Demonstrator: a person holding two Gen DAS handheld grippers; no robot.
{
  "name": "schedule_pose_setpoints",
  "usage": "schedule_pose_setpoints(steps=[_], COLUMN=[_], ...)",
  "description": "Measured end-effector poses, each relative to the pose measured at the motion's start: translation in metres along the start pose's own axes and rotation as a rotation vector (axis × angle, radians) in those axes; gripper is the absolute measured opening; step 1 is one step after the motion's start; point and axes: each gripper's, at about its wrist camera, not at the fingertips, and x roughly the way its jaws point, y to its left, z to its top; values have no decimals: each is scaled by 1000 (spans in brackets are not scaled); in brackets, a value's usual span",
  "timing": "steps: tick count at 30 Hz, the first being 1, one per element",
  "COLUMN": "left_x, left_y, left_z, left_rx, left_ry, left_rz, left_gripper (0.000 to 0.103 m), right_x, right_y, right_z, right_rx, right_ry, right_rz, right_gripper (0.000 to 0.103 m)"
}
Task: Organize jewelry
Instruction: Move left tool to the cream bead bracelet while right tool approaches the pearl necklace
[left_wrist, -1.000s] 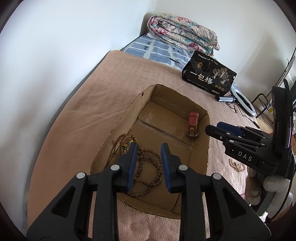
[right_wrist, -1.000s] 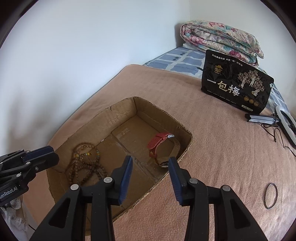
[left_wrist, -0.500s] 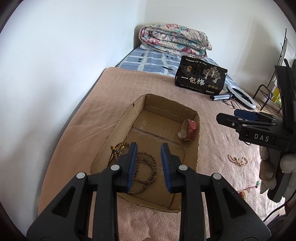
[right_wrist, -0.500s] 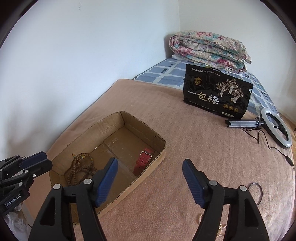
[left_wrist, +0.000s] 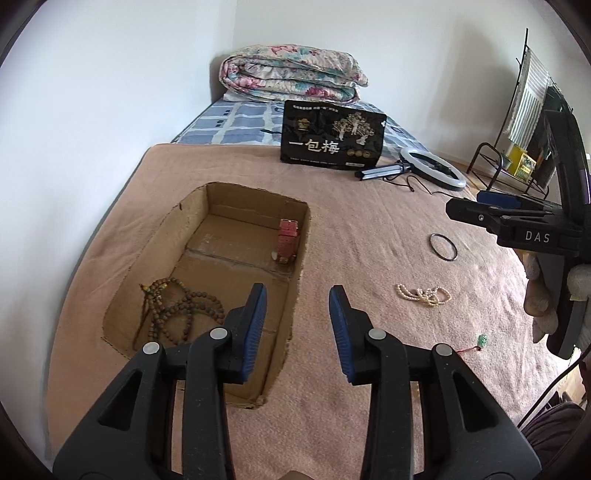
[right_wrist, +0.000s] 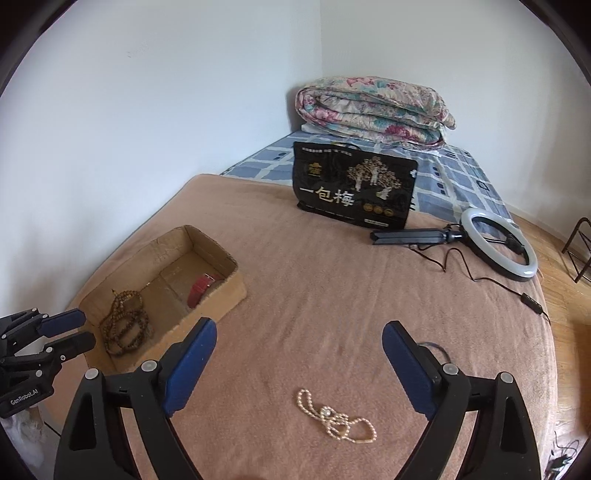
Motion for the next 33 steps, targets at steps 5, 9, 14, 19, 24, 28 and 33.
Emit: schedule_pose_setpoints(steps=[5, 9, 14, 19, 24, 28, 33], left_x=[14, 24, 34, 44, 57, 71, 85], left_y=[-25, -46, -69, -90, -111, -122, -128], left_z=[-5, -15, -29, -44, -60, -74, -84], left_rx=[29, 54, 91, 126, 191, 225, 244], left_ry=[30, 62, 113, 164, 233, 285, 338], left_rz=[-47, -91, -150, -211, -256, -257, -261], left_gripper=[35, 35, 35, 35, 35, 35, 35], right_x=[-13, -19, -14, -4, 5, 12, 21], right_y=[-33, -57, -71, -79, -82, -82, -79], right_z=[-23, -40, -62, -79, -89, -94, -97], right_rx=[21, 47, 34, 34, 23, 7, -21], right_ry=[13, 34, 76, 114, 143, 168, 190], right_rz=[-35, -37, -28, 3, 25, 34, 52], right_gripper=[93, 93, 93, 93, 92, 89, 87])
